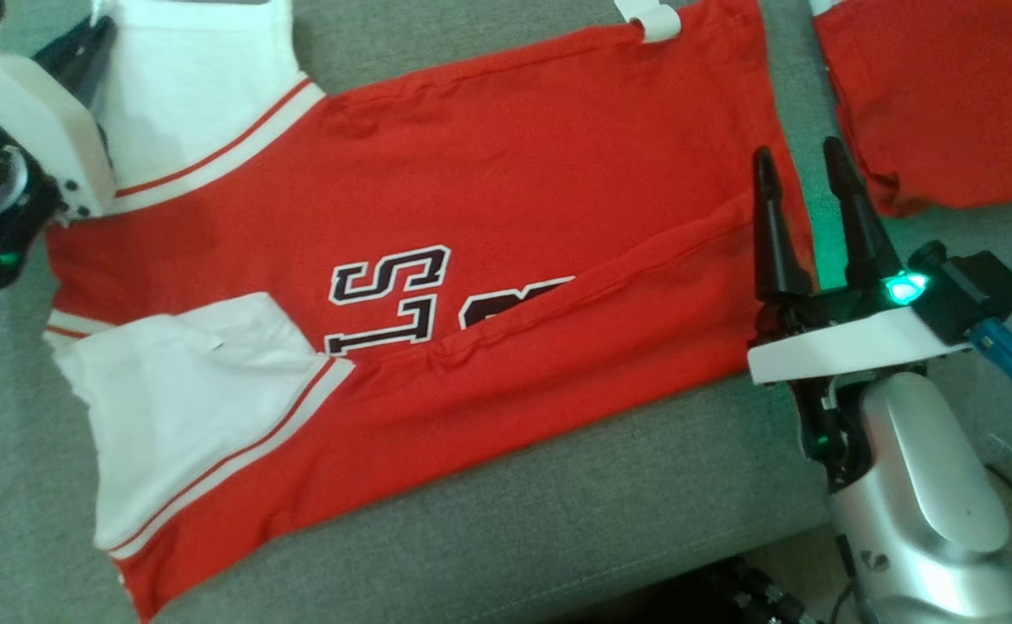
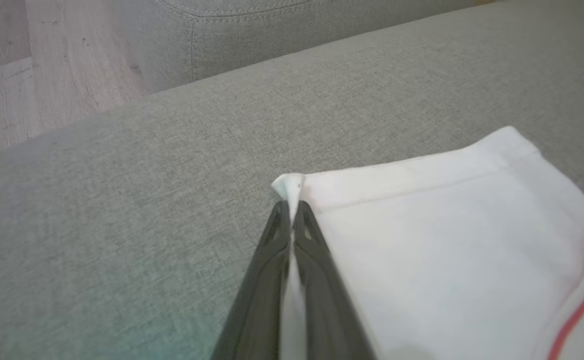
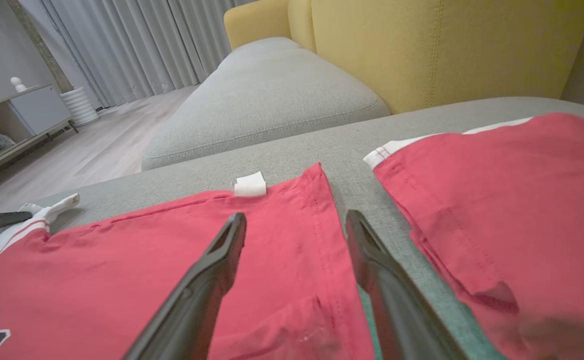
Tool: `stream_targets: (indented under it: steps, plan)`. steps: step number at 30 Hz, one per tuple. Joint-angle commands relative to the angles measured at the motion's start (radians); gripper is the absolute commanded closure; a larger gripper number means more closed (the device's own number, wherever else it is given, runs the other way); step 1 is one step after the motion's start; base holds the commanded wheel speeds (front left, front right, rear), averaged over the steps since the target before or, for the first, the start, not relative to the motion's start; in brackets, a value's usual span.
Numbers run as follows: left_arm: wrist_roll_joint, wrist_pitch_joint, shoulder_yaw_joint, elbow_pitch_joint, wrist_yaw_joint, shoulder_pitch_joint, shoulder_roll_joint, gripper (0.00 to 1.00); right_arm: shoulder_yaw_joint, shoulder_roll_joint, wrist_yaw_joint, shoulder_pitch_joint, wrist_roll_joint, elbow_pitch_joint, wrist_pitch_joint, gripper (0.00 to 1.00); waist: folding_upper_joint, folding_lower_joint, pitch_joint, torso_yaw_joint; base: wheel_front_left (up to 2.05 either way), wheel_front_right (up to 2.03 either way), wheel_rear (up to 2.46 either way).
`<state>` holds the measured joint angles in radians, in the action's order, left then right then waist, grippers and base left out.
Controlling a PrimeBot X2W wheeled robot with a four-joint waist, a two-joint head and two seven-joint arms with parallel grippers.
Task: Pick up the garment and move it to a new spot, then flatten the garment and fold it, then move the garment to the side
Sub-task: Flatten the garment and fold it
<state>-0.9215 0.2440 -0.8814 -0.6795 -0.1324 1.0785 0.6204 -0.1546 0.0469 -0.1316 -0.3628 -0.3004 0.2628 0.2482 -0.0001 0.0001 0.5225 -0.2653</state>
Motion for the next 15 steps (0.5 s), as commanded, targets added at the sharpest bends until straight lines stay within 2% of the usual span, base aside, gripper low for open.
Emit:
stream_targets:
  steps: [1,8,15]
  plan:
    - [-0.004,-0.014,0.023,0.012,0.002,0.023,0.044,1.0,-0.01,0.003,0.001,-0.005,0.007,-0.024,0.01,0.0,0.0001,-0.0001,-0.011,0.01,0.0,0.0,0.0]
    - [-0.007,-0.235,-0.003,0.014,0.002,-0.03,-0.001,1.0,0.038,0.003,0.001,-0.003,0.07,-0.007,-0.03,0.0,0.0001,-0.0001,-0.118,0.08,0.0,0.0,0.0]
    - [0.01,-0.367,-0.02,0.08,0.009,-0.107,-0.017,1.0,0.102,0.003,0.001,-0.024,0.193,-0.048,-0.158,0.0,0.0001,-0.0001,-0.217,0.182,0.0,0.0,0.0]
